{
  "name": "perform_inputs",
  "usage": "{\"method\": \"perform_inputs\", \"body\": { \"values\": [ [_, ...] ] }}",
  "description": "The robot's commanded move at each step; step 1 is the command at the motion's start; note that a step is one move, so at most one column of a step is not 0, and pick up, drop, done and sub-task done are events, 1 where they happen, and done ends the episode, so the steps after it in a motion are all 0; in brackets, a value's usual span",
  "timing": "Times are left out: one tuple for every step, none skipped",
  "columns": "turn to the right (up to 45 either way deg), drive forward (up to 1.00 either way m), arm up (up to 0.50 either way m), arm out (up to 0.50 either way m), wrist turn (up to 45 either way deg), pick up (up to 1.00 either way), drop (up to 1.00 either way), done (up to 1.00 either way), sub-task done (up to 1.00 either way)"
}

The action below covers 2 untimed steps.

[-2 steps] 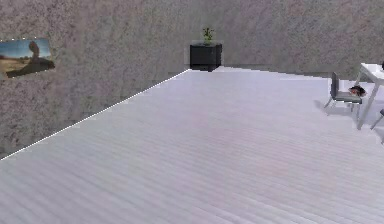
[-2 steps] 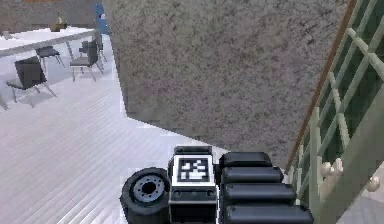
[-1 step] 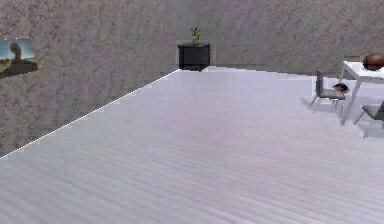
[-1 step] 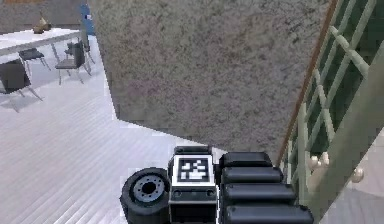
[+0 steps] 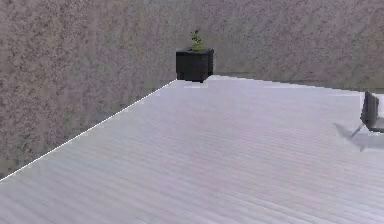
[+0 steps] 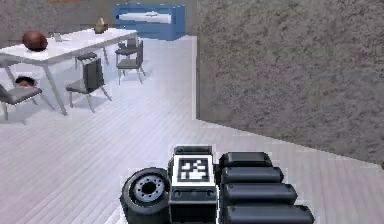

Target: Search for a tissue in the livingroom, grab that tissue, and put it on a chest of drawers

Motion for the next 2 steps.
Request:
{"method": "perform_inputs", "body": {
  "values": [
    [0.0,1.00,0.00,0.00,0.0,0.00,0.00,0.00,0.00],
    [0.0,1.00,0.00,0.00,0.0,0.00,0.00,0.00,0.00]
  ]
}}
